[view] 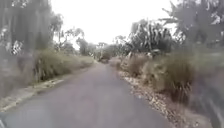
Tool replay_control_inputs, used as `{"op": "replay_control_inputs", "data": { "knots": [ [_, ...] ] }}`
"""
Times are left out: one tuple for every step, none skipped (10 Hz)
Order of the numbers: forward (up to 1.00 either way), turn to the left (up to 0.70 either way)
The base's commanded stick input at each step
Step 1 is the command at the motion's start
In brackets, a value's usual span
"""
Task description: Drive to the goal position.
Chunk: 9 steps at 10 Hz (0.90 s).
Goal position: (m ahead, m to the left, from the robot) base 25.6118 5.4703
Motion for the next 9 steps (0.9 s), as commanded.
{"op": "replay_control_inputs", "data": {
  "knots": [
    [1.00,0.00],
    [1.00,0.01],
    [1.00,0.07],
    [1.00,0.13],
    [1.00,0.28],
    [1.00,0.17],
    [1.00,0.07],
    [1.00,0.00],
    [1.00,0.00]
  ]
}}
